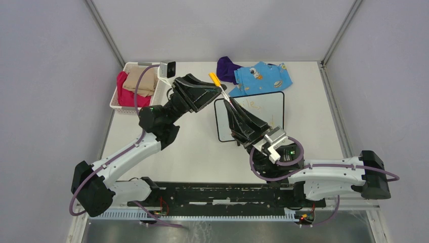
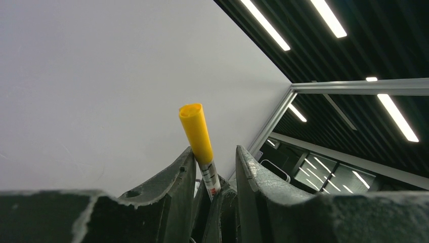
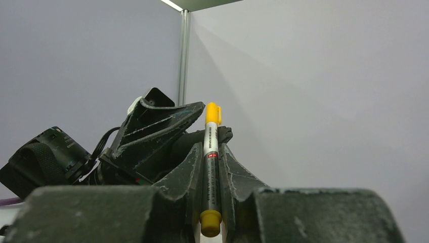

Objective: Write a sentence on the whiteboard
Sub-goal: Close the whiteboard marker at the center of the board, then place the whiteboard marker at the center of the board.

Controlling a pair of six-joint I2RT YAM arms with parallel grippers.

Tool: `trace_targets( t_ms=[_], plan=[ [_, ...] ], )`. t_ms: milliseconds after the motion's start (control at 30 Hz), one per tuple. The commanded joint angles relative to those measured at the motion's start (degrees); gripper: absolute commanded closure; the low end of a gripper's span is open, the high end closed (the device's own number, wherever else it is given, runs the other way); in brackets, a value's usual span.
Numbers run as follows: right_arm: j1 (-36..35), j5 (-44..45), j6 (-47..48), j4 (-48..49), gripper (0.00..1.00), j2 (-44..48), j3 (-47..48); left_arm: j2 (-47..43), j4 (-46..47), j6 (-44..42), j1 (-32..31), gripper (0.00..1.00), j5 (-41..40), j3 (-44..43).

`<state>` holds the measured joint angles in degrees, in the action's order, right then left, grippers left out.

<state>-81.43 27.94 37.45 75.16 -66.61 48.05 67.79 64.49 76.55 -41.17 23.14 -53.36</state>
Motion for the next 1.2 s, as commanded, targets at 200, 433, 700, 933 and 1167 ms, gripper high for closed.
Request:
trace_targets(
  t_ms=[200, 433, 700, 933, 1167],
  plan=[
    [-0.09, 1.28, 0.70, 3.72, 1.00, 0.33, 0.64, 0.02, 3.42, 2.80, 0.13, 0.68, 1.33, -0.69],
    [-0.12, 1.36, 0.87, 3.51, 1.00, 0.05, 0.81, -0.01, 4.17, 2.37, 0.12, 0.91, 1.08, 0.14],
    [-0.12, -2.36, -2.07, -9.62, 0.54, 4.23, 0.64, -1.74, 1.89, -0.18, 0.21, 0.98, 0.29, 1.09],
    [-0.12, -2.01, -6.20, -23.53, 0.20, 12.43, -1.73, -6.14, -10.97, -6.17, 3.18, 0.98, 0.41, 0.26],
    [-0.10, 7.85, -10.53, -38.68, 0.17, 25.64, -9.43, -15.83, -59.59, -36.13, 5.75, 0.98, -9.11, -9.91]
  ],
)
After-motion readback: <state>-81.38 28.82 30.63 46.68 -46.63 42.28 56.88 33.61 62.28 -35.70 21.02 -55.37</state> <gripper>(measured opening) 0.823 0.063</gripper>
